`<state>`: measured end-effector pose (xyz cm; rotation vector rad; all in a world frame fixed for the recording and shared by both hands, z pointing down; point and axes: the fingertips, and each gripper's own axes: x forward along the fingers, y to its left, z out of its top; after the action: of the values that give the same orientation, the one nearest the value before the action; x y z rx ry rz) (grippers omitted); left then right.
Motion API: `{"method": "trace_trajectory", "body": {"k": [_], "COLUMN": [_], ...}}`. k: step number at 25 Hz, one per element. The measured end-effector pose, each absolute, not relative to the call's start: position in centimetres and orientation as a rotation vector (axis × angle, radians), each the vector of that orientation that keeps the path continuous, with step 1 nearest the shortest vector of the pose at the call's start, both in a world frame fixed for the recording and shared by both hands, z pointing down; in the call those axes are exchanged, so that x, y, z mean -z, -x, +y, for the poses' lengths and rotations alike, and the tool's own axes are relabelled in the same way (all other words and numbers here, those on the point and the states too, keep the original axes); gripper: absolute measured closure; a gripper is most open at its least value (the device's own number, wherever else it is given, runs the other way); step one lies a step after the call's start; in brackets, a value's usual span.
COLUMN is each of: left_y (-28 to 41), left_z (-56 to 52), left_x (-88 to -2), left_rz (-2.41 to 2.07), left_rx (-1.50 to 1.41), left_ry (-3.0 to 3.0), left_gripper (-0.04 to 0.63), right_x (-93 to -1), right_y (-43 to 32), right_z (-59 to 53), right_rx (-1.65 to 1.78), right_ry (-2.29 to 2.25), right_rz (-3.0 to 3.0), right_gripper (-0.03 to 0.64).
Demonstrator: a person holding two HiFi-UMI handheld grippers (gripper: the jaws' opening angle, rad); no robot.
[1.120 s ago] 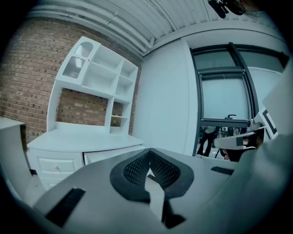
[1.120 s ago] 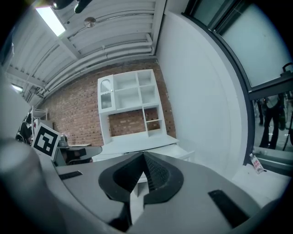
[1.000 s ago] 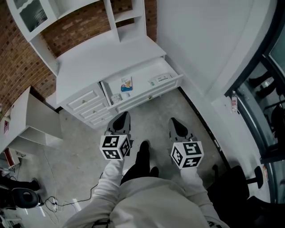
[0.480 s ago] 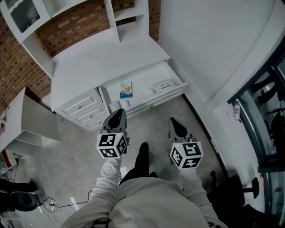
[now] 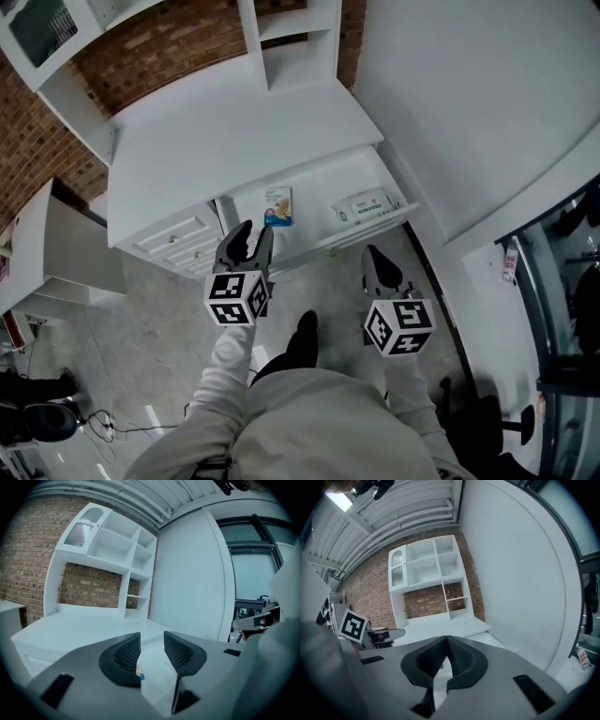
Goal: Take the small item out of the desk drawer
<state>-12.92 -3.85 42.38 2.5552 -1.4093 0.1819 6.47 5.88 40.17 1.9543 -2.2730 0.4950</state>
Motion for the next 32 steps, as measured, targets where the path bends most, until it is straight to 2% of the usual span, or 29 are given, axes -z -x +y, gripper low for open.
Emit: {"method": "trace_trajectory", "body": {"k": [12, 21, 32], "left_y": [13.8, 11.5, 9.5], "left_z": [-12.1, -14.9, -18.4], "left_x": [-44.0, -47.4, -51.6], "left_rz": [-1.383, -1.333, -1.409], "left_rx": [-0.208, -0.314, -0.479], "left_ry": [-2.536, -2.484, -2.374], "left_gripper": [0.371, 0.318, 0.295], "right_x": [-39.9, -39.9, -38.8], "right_y": [-6.0, -8.2, -10.7], "right_z": [-2.5, -5.8, -13.4], "right_rx": [-0.480, -0.484, -0.429], "right_ry": [-1.964, -1.992, -1.853], "right_rz": [-2.247, -2.230, -2.337], "right_gripper": [0.589, 0.589, 0.589]}}
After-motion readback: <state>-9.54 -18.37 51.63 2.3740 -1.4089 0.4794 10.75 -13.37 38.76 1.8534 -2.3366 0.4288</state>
